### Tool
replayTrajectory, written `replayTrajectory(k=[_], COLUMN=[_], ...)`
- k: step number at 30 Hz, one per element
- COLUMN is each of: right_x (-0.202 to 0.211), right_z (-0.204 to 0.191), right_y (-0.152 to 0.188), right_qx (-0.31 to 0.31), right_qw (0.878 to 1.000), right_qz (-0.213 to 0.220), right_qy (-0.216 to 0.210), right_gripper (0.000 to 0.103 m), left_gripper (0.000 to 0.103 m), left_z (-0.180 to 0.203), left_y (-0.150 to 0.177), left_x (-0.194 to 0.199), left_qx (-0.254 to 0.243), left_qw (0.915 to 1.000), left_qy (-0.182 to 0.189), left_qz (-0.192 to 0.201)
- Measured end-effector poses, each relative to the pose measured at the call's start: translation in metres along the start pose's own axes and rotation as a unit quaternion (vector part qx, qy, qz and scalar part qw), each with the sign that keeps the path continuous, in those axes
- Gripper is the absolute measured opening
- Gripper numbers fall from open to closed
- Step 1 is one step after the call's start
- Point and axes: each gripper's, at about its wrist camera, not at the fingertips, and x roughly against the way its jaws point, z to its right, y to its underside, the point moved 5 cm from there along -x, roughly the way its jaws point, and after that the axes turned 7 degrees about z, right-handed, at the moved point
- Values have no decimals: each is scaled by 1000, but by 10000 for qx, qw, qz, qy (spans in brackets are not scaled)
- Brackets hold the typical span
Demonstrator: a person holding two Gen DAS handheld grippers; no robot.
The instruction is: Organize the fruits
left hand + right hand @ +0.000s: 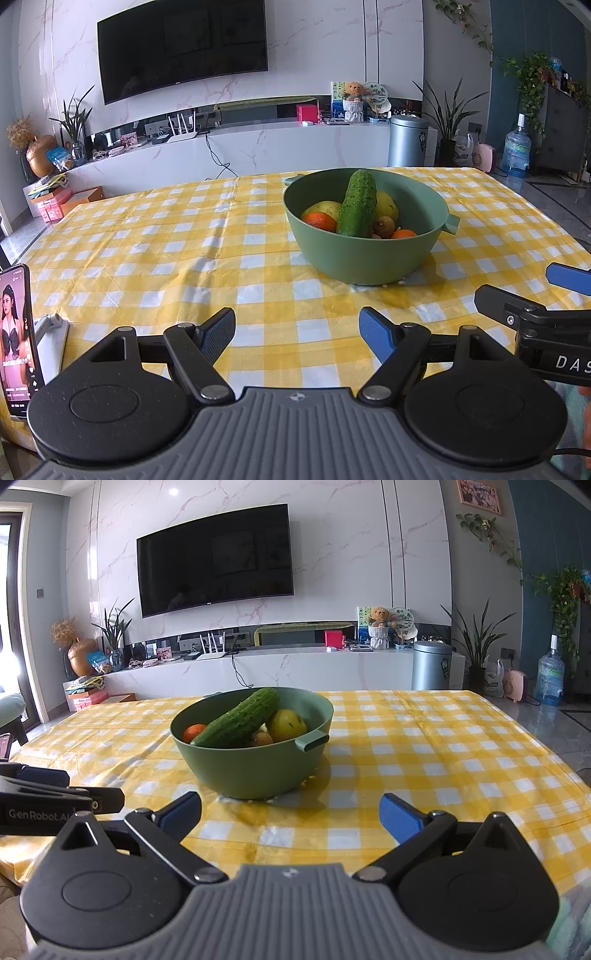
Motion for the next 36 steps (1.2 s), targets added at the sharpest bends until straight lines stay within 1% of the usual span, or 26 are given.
replayTrajectory(k=[36], right_x=[-1], right_z=[1], right_y=[2], right_qx=[-9], right_qw=[10000], right_qz=[-42], right_qy=[15], right_gripper=[99], left_gripper=[89], left_z=[-1], left_y=[-2], left_x=[5], left_qx=[16], left_qw=[10000], left_qy=[14], left_qz=[12])
